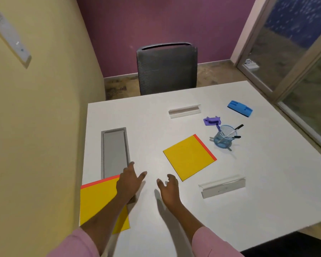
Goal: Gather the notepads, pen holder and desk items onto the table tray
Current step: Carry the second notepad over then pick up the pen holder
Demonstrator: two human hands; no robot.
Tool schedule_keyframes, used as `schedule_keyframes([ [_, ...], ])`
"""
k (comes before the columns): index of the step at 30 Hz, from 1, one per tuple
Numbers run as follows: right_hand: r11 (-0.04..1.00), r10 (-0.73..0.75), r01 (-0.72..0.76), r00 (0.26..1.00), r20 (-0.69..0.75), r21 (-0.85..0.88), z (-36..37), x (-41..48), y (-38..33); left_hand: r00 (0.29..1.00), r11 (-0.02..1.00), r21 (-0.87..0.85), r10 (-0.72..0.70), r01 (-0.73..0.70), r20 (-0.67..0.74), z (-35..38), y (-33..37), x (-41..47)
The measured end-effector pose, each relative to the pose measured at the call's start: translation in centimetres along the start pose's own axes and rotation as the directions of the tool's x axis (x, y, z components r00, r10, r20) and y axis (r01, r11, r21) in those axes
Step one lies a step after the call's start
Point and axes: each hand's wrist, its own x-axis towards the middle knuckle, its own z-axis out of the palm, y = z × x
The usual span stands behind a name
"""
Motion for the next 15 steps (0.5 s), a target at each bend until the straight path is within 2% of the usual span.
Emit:
schedule_keyframes([
  [4,0.988,0.110,-0.088,0.978,-0.178,0.129,-6.4,5.4,0.4,0.985,0.990,0.010,0.136,-0.138,0.107,4.2,7.3,4.0],
  [7,0.973,0.173,-0.127,0.954,-0.244,0.195,-9.0,7.7,0.2,0.970,0.977,0.024,0.205,-0.210,0.128,5.0,10.1,5.9],
  [11,0.962,0.219,-0.149,0.921,-0.321,0.229,-11.0,9.6,-0.2,0.954,0.961,0.054,0.259,-0.270,0.150,6.0,12.3,8.2],
  [15,0.929,0.360,-0.288,0.844,-0.398,0.232,-12.8,13.6,0.6,0.945,0.938,0.155,0.284,-0.309,0.163,9.0,15.1,10.9],
])
